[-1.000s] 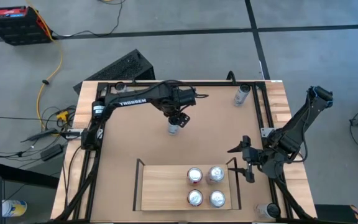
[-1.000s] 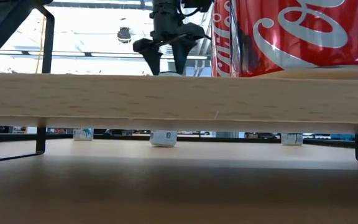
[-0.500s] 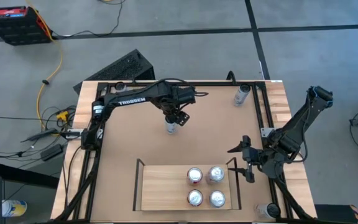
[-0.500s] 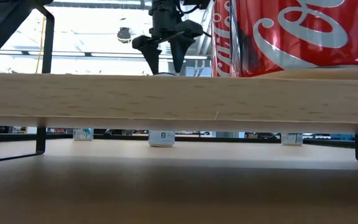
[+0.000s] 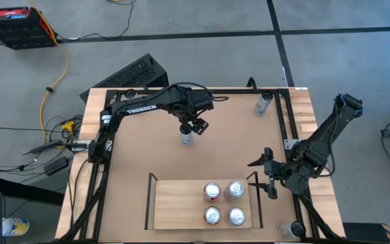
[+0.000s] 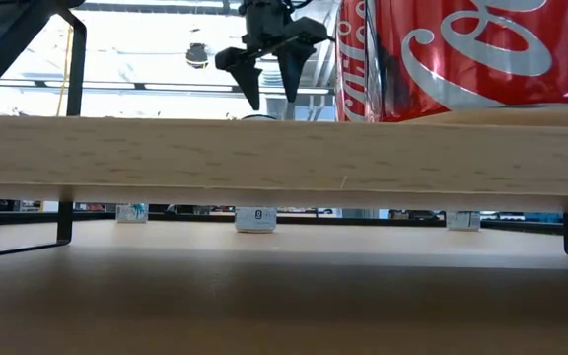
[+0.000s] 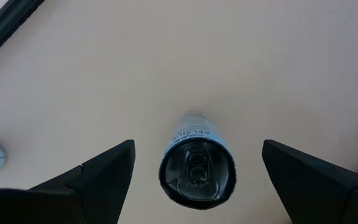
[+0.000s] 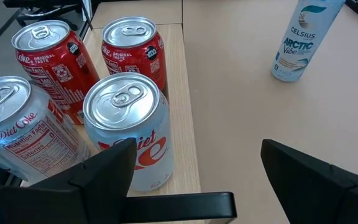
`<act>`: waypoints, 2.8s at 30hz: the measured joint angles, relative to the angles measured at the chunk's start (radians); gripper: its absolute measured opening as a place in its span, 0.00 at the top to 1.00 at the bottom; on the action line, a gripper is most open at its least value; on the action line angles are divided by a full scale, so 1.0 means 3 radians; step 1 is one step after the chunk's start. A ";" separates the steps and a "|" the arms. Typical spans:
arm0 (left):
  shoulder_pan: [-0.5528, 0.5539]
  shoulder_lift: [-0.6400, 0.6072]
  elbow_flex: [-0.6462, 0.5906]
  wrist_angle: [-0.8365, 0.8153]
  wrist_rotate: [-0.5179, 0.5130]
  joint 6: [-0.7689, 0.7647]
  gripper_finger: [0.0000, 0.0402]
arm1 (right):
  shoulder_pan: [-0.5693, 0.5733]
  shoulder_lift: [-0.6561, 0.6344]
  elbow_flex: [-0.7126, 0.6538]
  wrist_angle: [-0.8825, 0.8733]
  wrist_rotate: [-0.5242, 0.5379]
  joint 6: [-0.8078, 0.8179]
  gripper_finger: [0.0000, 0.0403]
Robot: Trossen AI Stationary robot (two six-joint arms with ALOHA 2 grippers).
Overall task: Place canned beverage on shelf
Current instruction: Put the bottom white blue soda can on the shelf
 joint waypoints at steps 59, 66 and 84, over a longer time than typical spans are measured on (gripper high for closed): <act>0.0026 0.0020 -0.0627 0.0203 0.0110 -0.0051 0.16 | 0.0003 0.0000 0.0000 -0.0001 -0.0067 -0.0004 0.08; 0.0027 0.0020 -0.0627 0.0203 0.0178 0.0002 0.17 | 0.0003 0.0000 0.0000 -0.0003 -0.0073 -0.0005 0.08; -0.0095 -0.0010 -0.0459 0.0035 0.0366 0.0287 0.42 | 0.0003 0.0000 0.0000 -0.0005 -0.0076 -0.0004 0.08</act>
